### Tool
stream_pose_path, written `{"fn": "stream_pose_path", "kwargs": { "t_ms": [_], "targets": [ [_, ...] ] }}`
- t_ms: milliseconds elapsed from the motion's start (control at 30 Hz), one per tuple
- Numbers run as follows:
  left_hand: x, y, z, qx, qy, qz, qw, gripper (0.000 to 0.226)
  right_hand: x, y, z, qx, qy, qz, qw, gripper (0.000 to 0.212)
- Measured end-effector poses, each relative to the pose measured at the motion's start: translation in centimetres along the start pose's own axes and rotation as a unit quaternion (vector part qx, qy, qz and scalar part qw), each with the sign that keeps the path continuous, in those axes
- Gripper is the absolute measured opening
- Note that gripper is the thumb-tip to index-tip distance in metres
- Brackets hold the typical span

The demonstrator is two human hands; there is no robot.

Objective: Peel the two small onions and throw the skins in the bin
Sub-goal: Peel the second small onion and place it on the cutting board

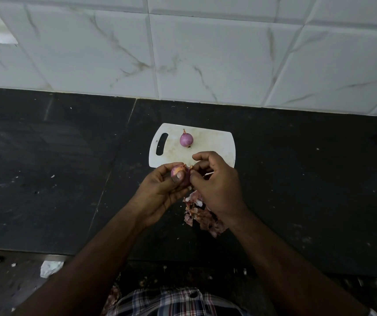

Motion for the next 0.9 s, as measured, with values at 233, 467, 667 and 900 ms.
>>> {"fn": "stream_pose_path", "kwargs": {
  "t_ms": [233,467,667,900],
  "targets": [
    [0.1,0.0,0.1,-0.009,-0.031,0.026,0.999,0.035,-0.3,-0.1,-0.3,0.001,0.016,0.024,1.0,0.033],
    [-0.1,0.7,0.4,-0.026,-0.096,0.064,0.993,0.073,-1.9,2.0,-1.6,0.035,-0.036,0.099,0.994,0.017],
    [-0.7,0.6,0.1,-0.024,-0.04,0.041,0.998,0.05,-2.0,0.9,-1.5,0.046,-0.085,0.071,0.993,0.029],
    [-0.7,0.6,0.1,-0.01,-0.055,-0.023,0.998,0.04,-1.0,-0.8,-1.5,0.015,-0.121,0.09,0.988,0.025]
  ]
}}
Point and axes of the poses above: each hand's wrist, its own z-axis away from the middle knuckle, its own x-axis out of the palm, y = z × x, the point moved 5 cm from there along -z, towards the middle knuckle, and after that the axes turned 7 degrees about x, right-handed, at the moved point
